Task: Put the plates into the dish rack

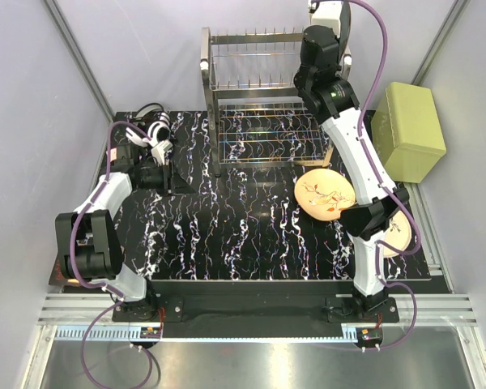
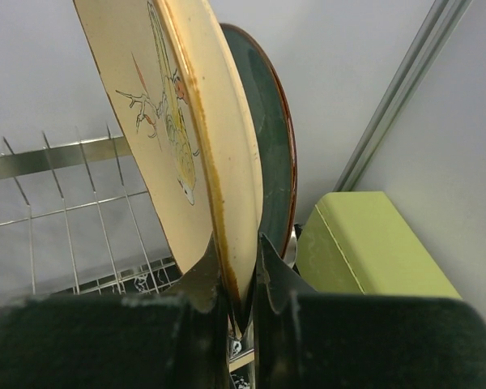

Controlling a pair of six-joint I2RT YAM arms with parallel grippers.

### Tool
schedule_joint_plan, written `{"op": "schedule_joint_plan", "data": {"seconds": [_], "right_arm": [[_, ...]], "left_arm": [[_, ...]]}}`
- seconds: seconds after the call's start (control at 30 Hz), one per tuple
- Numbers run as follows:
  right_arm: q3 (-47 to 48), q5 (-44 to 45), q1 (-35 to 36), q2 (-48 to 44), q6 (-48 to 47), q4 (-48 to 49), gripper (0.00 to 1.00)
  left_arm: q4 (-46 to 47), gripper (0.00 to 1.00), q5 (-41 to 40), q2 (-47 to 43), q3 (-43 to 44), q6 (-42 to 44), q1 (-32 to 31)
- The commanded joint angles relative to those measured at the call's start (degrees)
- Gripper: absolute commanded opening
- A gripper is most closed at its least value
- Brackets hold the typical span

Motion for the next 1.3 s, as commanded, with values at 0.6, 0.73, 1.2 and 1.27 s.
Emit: {"op": "schedule_joint_plan", "data": {"seconds": [0.6, 0.73, 1.2, 1.27], "right_arm": [[3.6, -0.5, -2.3, 2.9, 7.5, 1.8, 0.00], [4.1, -0.5, -2.7, 3.6, 8.0, 1.4, 0.00], [7.0, -0.8, -4.4, 6.2, 12.8, -3.1, 0.00], [7.0, -1.4, -4.4, 6.4, 12.7, -3.1, 0.00]], "left_arm": [[2.2, 0.46, 1.3, 1.7, 0.4, -0.2, 0.2], [2.2, 0.46, 1.4, 2.0, 0.4, -0.2, 0.2], [2.2, 0.46, 1.7, 2.5, 0.4, -0.2, 0.2], [2.2, 0.46, 1.7, 2.5, 0.5, -0.2, 0.1]]}}
